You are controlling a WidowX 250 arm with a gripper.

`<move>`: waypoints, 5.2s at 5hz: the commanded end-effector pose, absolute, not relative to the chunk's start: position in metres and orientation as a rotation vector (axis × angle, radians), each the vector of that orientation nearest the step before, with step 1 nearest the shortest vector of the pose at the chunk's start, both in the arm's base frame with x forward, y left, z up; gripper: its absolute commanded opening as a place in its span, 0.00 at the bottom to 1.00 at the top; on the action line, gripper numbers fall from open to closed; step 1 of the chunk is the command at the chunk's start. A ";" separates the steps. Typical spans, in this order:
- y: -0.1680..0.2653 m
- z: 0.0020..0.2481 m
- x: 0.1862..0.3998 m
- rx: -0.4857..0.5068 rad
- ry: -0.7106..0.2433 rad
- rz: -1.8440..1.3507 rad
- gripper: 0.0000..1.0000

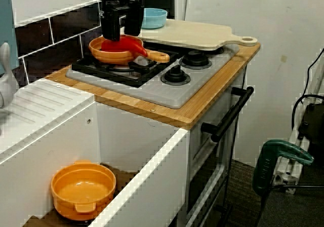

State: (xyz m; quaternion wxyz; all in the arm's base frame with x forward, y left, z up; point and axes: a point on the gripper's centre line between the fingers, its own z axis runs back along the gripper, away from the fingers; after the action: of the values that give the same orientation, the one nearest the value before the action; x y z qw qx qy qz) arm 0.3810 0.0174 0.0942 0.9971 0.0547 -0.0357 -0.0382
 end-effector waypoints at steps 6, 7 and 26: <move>-0.115 0.151 0.385 0.058 -0.230 -0.125 1.00; -0.125 0.149 0.393 0.057 -0.226 -0.112 1.00; -0.118 0.111 0.409 0.042 -0.173 -0.002 0.00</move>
State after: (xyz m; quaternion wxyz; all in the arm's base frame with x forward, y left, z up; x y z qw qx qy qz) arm 0.4092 -0.1154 0.0801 0.9981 0.0298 -0.0537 0.0029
